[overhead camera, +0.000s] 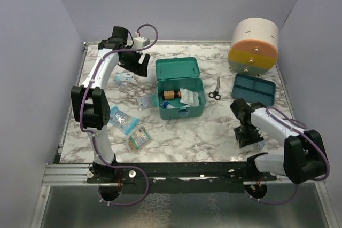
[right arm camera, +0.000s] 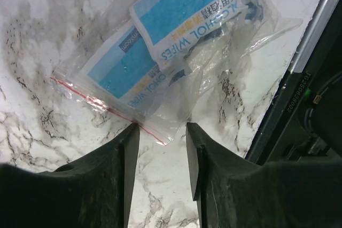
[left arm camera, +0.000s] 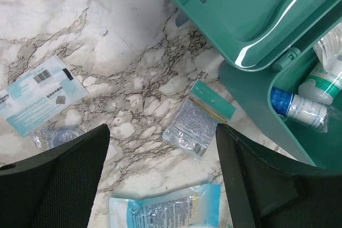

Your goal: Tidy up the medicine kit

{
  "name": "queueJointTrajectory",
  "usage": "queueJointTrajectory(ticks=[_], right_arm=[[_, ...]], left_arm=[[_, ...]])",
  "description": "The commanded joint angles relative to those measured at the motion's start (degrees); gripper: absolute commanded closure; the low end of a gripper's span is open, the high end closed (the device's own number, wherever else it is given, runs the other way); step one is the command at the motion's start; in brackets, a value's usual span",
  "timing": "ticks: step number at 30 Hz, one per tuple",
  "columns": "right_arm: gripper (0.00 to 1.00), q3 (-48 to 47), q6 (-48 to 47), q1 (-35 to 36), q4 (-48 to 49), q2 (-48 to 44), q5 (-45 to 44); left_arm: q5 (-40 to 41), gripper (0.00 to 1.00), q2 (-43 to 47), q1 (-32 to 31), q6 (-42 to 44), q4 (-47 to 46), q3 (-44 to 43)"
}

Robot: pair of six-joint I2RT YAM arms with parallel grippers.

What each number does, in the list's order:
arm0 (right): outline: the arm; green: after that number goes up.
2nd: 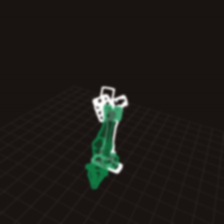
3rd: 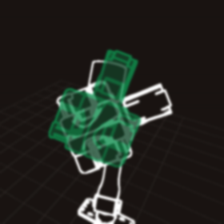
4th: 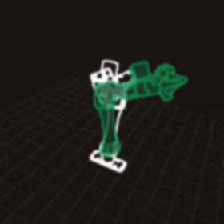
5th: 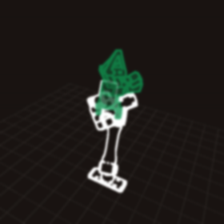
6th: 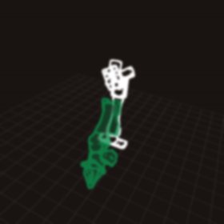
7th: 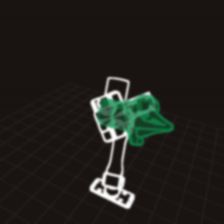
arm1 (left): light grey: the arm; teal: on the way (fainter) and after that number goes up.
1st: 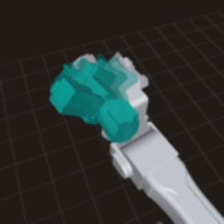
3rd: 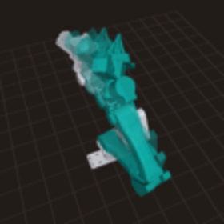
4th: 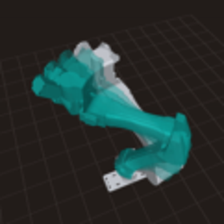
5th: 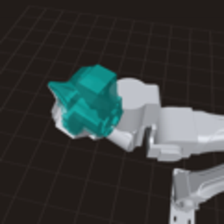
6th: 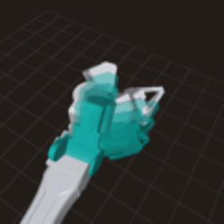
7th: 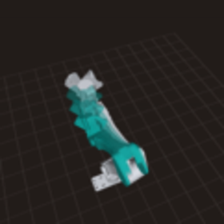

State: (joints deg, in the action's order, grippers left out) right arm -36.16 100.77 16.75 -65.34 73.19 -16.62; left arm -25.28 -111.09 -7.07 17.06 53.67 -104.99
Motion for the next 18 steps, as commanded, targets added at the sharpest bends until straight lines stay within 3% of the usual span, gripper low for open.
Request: queueJointTrajectory(ticks=[1,3,9,18], right_arm=[[0.52,1.46,1.02,-0.41,1.91,1.04,0.61],[0.54,1.59,1.18,-0.41,1.72,0.67,0.43],[0.98,3.4,-0.22,-0.88,4.71,0.46,-0.15],[0.99,-2.6,-6.26,-1.02,6.02,2.44,-2.86]], left_arm=[[-0.3,0.18,2.15,0.39,0.29,0.57,0.31],[-0.3,0.18,2.11,0.39,0.28,0.65,0.44],[-0.58,0.18,2.02,0.4,0.05,0.68,0.56],[-0.22,0.18,2.17,0.39,0.06,0.72,0.23]])
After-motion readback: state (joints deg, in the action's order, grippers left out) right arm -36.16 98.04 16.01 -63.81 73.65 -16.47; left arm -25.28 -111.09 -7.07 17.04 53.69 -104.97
